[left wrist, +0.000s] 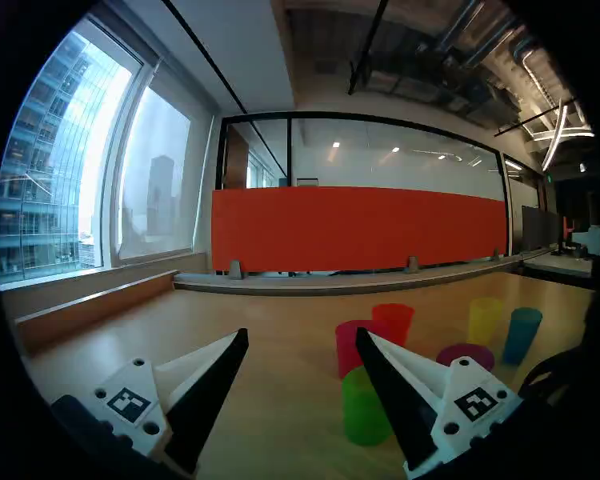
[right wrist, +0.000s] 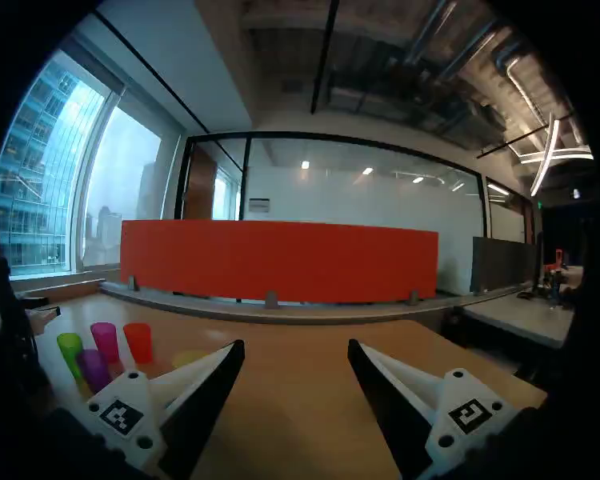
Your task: Pour water
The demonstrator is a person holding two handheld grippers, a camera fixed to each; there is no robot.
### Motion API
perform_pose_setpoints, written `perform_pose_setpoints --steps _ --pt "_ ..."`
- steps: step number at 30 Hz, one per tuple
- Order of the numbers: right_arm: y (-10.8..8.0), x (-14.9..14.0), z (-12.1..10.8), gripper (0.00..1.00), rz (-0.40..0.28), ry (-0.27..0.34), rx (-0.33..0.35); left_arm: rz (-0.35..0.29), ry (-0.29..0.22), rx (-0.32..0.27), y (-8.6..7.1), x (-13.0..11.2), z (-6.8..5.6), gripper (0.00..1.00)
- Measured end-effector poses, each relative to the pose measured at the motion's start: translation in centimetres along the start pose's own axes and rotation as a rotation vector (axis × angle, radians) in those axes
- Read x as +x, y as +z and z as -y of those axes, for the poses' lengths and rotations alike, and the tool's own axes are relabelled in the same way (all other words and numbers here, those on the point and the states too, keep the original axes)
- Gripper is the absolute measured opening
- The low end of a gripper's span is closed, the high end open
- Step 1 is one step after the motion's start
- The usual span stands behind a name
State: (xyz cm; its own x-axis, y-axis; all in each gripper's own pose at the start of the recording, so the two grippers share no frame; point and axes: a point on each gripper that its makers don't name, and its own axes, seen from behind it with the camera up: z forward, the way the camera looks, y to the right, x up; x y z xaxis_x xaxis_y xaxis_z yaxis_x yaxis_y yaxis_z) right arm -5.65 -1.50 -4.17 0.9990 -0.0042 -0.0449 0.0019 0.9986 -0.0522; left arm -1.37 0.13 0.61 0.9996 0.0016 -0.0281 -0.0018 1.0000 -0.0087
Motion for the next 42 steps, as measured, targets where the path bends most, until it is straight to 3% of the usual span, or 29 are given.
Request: perform_pose_setpoints --steps 11,29,42 --pt "0.6 -0.5 -0.5 1.00 -0.020 -0.018 0.008 0.000 0.000 0.000 0.0 -0.1 0.0 1.00" --pt "4.1 -1.9 1.3 1.00 -0.060 0.005 0.036 0.000 0.000 0.000 0.1 -0.1 -0.1 1.00" --pt "5.0 -4.7 -0.2 1.00 -0.030 0.014 0.014 0.000 0.000 0.000 0.1 0.0 -0.1 1.00"
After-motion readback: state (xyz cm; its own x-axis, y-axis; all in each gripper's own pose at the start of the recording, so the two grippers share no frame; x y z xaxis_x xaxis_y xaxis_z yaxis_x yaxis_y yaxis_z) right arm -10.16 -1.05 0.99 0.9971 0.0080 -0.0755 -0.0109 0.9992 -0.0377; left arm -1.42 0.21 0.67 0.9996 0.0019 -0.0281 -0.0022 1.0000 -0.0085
